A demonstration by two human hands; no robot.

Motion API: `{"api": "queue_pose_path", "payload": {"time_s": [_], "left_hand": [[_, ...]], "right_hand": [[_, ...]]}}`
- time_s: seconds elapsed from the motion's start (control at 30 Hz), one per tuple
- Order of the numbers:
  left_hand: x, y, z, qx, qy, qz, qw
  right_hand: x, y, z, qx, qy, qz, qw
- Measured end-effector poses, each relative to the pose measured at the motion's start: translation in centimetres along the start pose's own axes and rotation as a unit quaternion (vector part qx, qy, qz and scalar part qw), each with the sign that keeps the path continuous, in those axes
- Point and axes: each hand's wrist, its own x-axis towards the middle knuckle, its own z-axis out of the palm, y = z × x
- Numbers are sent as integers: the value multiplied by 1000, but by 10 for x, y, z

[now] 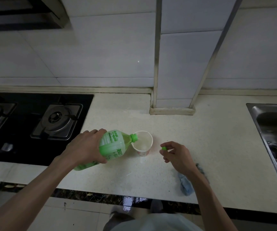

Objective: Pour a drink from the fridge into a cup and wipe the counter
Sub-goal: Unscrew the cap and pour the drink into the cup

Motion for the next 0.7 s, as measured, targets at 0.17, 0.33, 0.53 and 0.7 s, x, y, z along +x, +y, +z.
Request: {"api": "queue_pose_path", "payload": {"time_s": [0.17,0.33,0.53,0.7], "left_hand": [[0,0,-1,4,-1,2,1000],[-1,0,-2,1,0,4,1000],[-2,-1,-2,-39,13,1,999],[-3,-2,-1,-127,39,14,991]], "right_hand": [[-2,0,-2,13,-5,-3,1000],[-3,-1,-3,14,-3,-1,1000],[-5,-1,-3,10,2,-1,1000],[-6,-8,-5,35,30,-4,999]]}}
